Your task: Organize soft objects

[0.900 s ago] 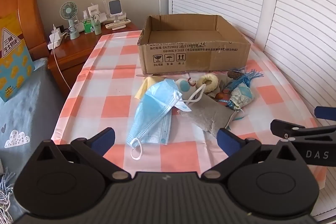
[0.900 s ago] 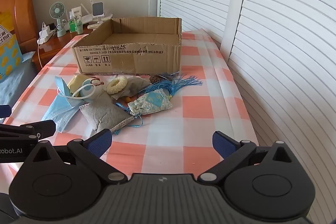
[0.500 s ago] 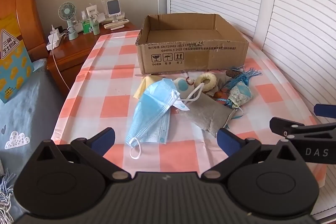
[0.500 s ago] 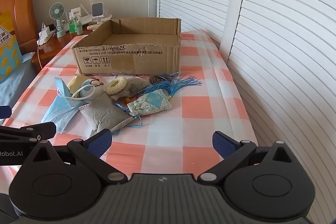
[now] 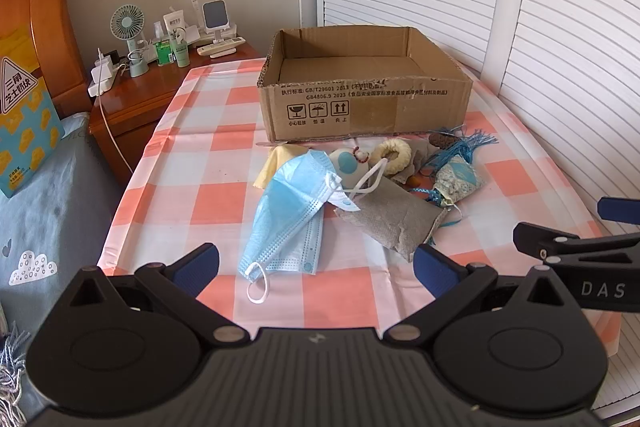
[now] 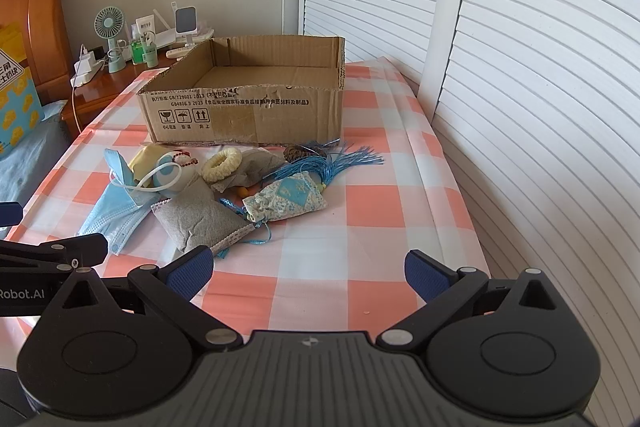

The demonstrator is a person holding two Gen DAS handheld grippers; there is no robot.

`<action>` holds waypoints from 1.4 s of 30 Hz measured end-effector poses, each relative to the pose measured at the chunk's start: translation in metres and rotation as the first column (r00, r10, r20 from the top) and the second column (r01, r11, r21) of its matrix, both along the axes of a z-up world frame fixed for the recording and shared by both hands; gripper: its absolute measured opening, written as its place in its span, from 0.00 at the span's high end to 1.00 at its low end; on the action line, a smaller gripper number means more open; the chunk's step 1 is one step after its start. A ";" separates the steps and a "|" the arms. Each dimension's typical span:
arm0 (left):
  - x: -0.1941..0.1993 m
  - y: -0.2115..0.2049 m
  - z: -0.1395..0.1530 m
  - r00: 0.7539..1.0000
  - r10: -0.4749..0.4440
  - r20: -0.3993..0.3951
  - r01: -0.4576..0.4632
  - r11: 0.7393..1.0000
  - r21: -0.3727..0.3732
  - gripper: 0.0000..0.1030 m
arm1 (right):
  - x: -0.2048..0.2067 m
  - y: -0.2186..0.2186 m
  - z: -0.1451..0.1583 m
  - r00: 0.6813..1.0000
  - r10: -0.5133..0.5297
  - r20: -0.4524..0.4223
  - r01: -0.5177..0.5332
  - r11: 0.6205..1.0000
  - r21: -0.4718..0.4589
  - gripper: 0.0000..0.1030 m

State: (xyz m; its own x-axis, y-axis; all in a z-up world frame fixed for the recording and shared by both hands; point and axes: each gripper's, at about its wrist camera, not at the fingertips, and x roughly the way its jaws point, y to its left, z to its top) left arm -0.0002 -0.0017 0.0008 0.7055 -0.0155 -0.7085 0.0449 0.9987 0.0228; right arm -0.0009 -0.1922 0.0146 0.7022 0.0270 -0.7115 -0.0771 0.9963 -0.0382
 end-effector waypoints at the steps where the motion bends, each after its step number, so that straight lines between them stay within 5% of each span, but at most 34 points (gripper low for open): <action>1: 0.000 0.000 0.000 1.000 0.000 0.001 0.000 1.000 0.000 0.00 | 0.000 0.000 0.000 1.000 0.000 0.000 0.000 1.000 0.000 0.00; 42: 0.002 -0.003 0.004 1.000 -0.007 0.008 0.007 1.000 0.001 0.00 | 0.000 0.000 0.005 1.000 0.001 0.007 -0.001 1.000 -0.002 0.00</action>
State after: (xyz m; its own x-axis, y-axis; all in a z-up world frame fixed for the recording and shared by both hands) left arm 0.0013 -0.0043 0.0053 0.7110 -0.0204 -0.7029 0.0521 0.9984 0.0238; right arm -0.0006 -0.1927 0.0193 0.7071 0.0267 -0.7066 -0.0783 0.9961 -0.0407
